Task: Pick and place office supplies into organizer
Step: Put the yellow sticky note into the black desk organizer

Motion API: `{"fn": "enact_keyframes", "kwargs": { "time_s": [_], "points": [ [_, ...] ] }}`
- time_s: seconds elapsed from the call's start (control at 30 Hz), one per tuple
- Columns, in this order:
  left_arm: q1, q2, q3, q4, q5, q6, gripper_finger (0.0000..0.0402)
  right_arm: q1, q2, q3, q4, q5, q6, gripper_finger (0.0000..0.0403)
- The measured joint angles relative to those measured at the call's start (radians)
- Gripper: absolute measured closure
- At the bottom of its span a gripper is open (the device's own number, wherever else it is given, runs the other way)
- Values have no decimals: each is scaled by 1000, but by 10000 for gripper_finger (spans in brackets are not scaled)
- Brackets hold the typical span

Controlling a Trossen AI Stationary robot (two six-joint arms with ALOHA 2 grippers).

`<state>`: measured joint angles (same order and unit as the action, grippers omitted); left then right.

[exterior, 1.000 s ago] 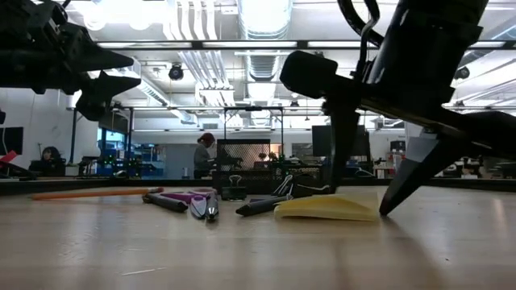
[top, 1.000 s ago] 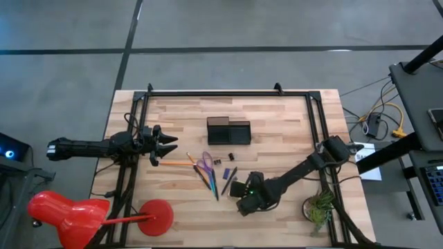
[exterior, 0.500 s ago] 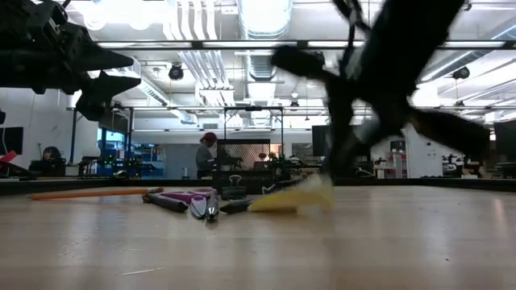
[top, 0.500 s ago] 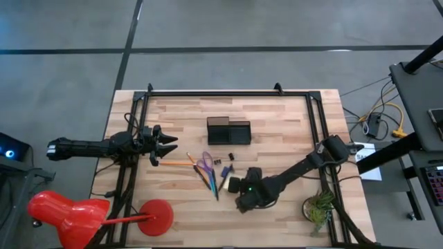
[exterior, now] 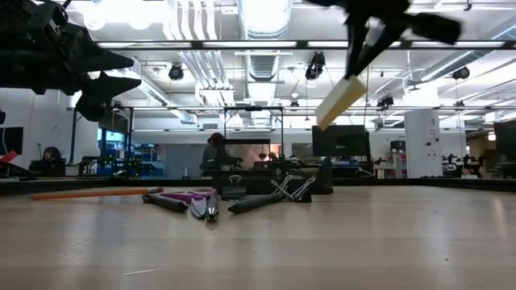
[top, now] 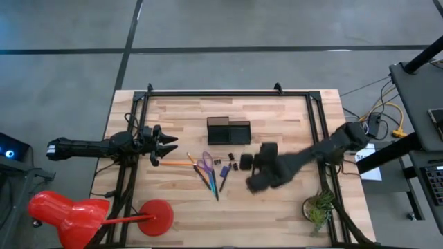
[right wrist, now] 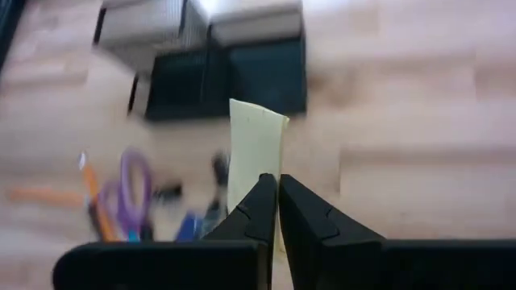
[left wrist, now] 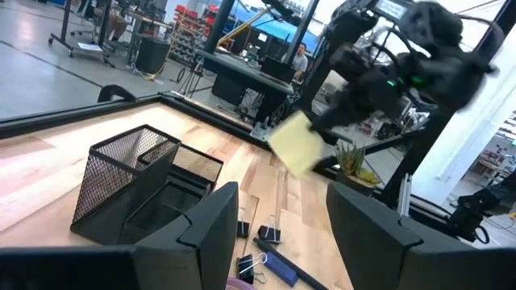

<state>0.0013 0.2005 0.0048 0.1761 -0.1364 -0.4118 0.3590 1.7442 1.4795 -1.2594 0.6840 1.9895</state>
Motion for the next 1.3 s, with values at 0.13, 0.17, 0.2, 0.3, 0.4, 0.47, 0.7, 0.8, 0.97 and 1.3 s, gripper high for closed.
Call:
{"fn": "enact_keyframes", "kwargs": {
  "time_s": [0.13, 0.17, 0.2, 0.3, 0.4, 0.47, 0.7, 0.8, 0.97, 1.3],
  "points": [
    [0, 1, 0, 0, 0, 0, 226, -125, -9, -30, 75, 1, -190, 395],
    [0, 2, 0, 1, 0, 0, 226, -155, -9, -35, 103, -1, -253, 395],
    [0, 2, 0, -1, 0, 0, 226, -185, -10, -38, 146, -5, -317, 395],
    [0, 1, 0, 1, 0, 0, 226, -277, -14, -54, 243, -48, -481, 395],
    [0, 2, 0, 0, 0, 0, 226, -363, -13, -84, 342, -101, -597, 395],
    [0, 3, 0, 0, 0, 0, 226, -419, -14, -107, 414, -166, -665, 395],
    [0, 2, 0, 0, 0, 0, 226, -542, -8, -199, 596, -338, -767, 395],
    [0, 4, 0, 0, 0, 0, 226, -562, -8, -236, 605, -391, -762, 395],
    [0, 4, 0, 0, 0, 0, 226, -571, -8, -295, 670, -418, -733, 394],
    [0, 5, 0, 0, 0, 0, 226, -564, -8, -372, 714, -389, -735, 292]
  ]
}}
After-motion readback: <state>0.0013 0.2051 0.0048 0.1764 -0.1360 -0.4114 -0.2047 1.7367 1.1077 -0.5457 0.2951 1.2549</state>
